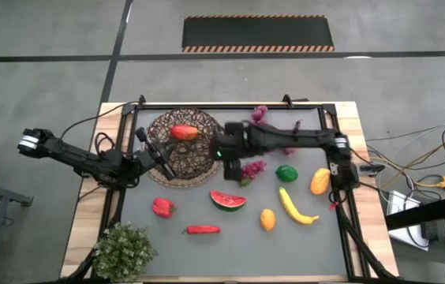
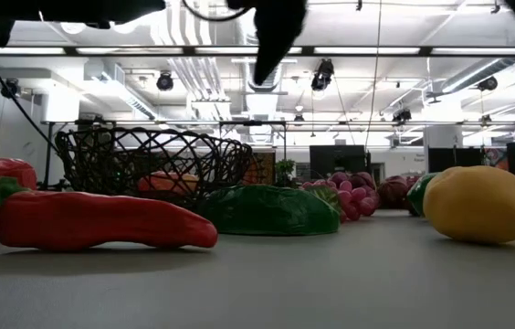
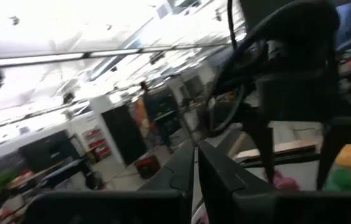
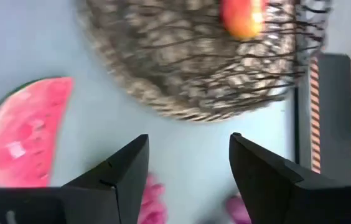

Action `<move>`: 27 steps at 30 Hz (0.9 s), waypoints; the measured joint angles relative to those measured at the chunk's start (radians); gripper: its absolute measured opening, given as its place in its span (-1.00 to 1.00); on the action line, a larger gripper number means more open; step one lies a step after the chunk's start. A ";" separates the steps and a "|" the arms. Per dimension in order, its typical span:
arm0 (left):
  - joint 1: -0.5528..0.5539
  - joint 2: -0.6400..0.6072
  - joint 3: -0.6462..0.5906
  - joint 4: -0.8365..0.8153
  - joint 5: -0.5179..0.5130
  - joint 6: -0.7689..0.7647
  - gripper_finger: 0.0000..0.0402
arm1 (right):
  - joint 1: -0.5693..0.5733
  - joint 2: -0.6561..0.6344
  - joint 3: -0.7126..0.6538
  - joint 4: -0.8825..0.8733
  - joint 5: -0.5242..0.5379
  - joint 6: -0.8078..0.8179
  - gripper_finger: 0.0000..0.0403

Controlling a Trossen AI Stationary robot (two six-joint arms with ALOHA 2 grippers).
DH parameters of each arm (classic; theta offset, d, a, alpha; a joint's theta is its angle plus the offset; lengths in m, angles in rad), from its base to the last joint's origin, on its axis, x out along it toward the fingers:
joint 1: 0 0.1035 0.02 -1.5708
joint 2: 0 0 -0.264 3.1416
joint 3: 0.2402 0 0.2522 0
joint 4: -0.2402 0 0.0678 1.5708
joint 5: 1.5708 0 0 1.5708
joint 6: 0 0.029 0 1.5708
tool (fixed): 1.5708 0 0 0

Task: Build produce basket
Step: Put the watermelon into the wire basket

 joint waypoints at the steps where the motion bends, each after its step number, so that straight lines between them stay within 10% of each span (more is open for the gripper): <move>1: 0.000 0.011 0.001 0.000 0.021 -0.004 -0.97 | 0.017 -0.035 -0.064 0.034 -0.002 0.006 0.01; 14: 0.000 0.179 0.064 0.007 0.158 -0.217 -0.97 | 0.171 -0.472 -0.926 0.869 -0.004 -0.075 0.00; 27: -0.002 0.398 0.079 0.063 0.238 -0.568 -0.97 | 0.085 -0.783 -1.552 1.629 -0.234 -0.292 0.00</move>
